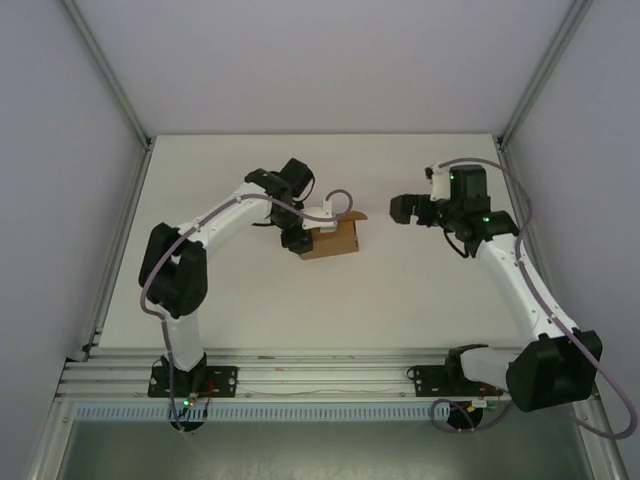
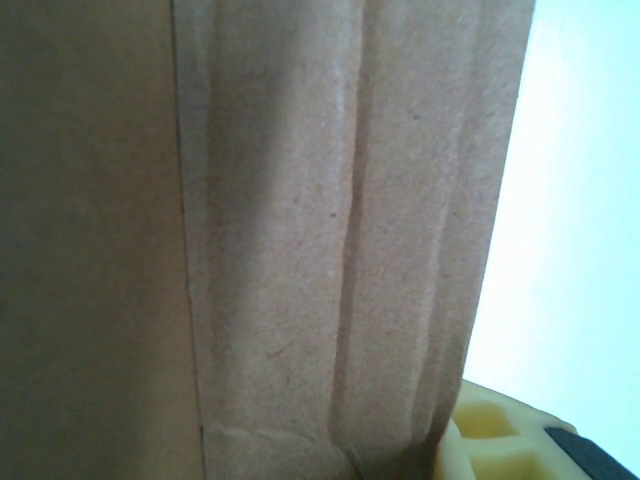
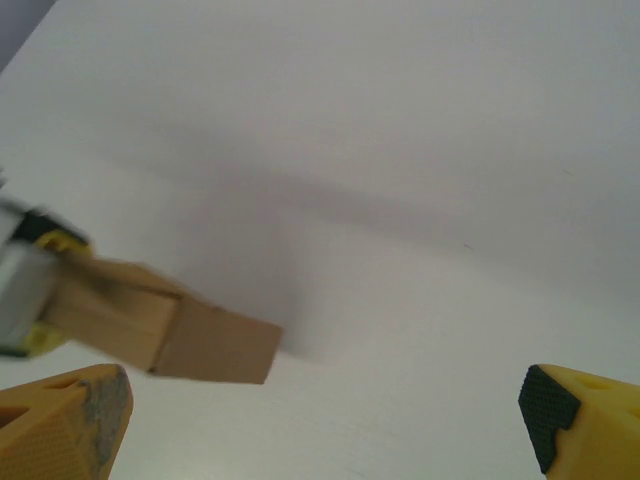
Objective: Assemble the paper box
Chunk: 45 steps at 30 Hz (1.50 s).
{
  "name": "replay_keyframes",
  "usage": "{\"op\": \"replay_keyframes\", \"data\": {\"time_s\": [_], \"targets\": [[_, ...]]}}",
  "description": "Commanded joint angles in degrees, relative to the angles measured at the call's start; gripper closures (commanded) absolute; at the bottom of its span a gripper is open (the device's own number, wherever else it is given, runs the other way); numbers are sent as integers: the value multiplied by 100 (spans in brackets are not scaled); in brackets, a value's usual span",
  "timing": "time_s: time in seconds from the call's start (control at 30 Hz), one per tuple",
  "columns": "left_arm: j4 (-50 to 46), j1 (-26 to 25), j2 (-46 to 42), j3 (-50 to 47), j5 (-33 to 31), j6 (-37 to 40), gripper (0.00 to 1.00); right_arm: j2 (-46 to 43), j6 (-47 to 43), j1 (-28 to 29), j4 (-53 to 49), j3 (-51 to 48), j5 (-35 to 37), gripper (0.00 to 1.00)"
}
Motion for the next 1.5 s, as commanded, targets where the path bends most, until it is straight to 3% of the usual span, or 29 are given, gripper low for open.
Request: {"op": "replay_keyframes", "data": {"time_s": [0.0,0.27,0.57,1.0,1.2,1.3,1.47], "targets": [[-380,-86,142,208,77,67,65,153,-1399,349,-115,227,-490,0],[-244,-270,426,333,-470,-122,63,1086,-1905,747,-477,667,-540,15],[-46,-355,407,234,-491,-143,59,1867,-2387,762,-777,937,-756,37],[-60,-382,481,321,-464,-174,59,2536,-2399,765,-774,1268,-1107,58],[-68,-381,529,384,-493,-246,59,2756,-2467,765,-1261,1593,-1268,85],[-26,-381,555,425,-480,-326,59,2597,-2180,808,-1131,1466,-1286,97],[51,-381,653,576,-378,-508,59,2114,-455,1216,43,845,-313,100]]}}
